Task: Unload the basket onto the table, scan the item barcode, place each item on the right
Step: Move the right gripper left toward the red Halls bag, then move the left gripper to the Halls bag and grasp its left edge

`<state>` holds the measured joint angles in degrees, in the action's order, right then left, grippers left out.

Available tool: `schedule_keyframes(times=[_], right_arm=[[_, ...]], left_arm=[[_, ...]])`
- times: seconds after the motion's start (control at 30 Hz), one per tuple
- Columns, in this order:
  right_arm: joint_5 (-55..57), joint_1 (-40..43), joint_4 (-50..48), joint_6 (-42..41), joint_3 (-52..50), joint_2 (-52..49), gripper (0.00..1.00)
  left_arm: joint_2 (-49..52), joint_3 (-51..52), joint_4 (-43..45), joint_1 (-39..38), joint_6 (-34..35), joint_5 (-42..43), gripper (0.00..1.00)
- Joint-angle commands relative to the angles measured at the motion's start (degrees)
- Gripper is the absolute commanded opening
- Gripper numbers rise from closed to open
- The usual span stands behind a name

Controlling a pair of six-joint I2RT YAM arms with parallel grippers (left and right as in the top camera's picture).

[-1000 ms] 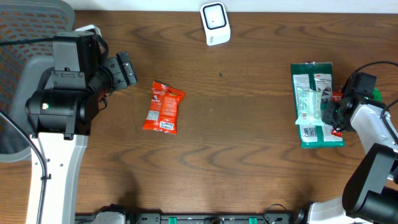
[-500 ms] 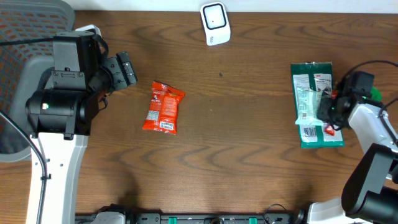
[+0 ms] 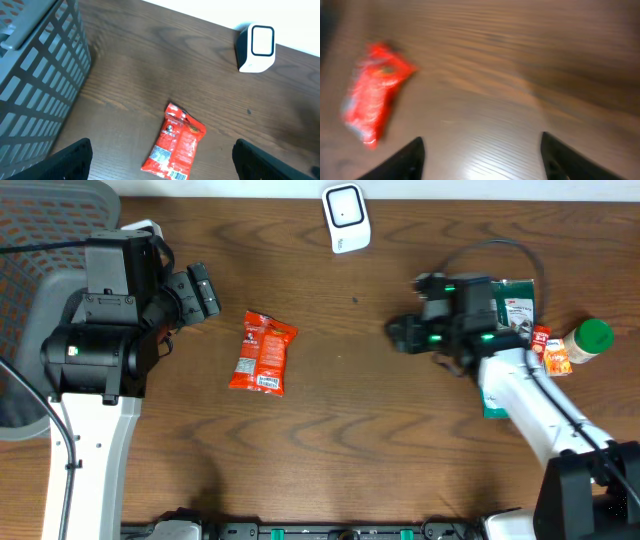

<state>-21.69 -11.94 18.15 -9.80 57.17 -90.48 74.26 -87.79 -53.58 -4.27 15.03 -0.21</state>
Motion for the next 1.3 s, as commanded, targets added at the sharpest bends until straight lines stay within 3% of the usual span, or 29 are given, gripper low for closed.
schedule_keyframes(times=[0.0, 0.2, 0.57, 0.73, 0.87, 0.93, 0.97, 1.0, 1.1, 1.13, 1.17, 1.27], right_arm=[[-6.0, -8.0, -4.3, -6.1, 0.0, 0.5, 0.99], [-5.6, -14.4, -7.1, -7.5, 0.0, 0.5, 0.99], [-5.4, -14.9, -7.0, -8.2, 0.0, 0.5, 0.99], [-5.3, -14.9, -7.0, -8.2, 0.0, 0.4, 0.99], [-3.8, -14.9, -7.0, -8.2, 0.0, 0.1, 0.99], [-2.7, -14.9, -6.8, -8.2, 0.0, -0.2, 0.99], [-2.3, -14.9, -6.8, -8.2, 0.0, -0.5, 0.99], [-2.1, -14.9, -6.8, -8.2, 0.0, -0.7, 0.99], [-2.2, -14.9, -6.9, -8.7, 0.0, -1.8, 0.99], [-2.4, -14.9, -7.2, -8.7, 0.0, -2.6, 0.99], [-2.4, -14.9, -7.2, -8.8, 0.0, -3.0, 0.99], [-3.1, -14.7, -7.2, -9.9, 0.0, -4.0, 0.99]], left_arm=[[0.1, -0.3, 0.0, 0.2, 0.1, -0.5, 0.9], [0.1, -0.3, 0.0, 0.2, 0.1, -0.5, 0.9], [0.5, 1.8, -4.3, 0.2, 0.1, 3.5, 0.9], [2.4, 7.3, -5.1, 0.2, 0.1, 6.2, 0.83], [5.1, 10.6, -5.1, 0.2, 0.1, 6.2, 0.95], [6.8, 10.9, -5.1, 0.2, 0.1, 6.2, 0.95], [7.4, 10.9, -5.0, 0.2, 0.1, 6.2, 0.9], [8.3, 11.0, -4.2, 0.2, 0.1, 6.2, 0.66], [12.0, 11.0, -3.7, -0.5, 2.1, 6.3, 0.35], [14.8, 11.0, -3.7, -1.3, 2.9, 6.3, 0.19], [16.1, 11.0, -3.5, -1.8, 2.9, 6.3, 0.1], [20.8, 11.0, -1.7, -3.2, 2.7, 6.2, 0.07]])
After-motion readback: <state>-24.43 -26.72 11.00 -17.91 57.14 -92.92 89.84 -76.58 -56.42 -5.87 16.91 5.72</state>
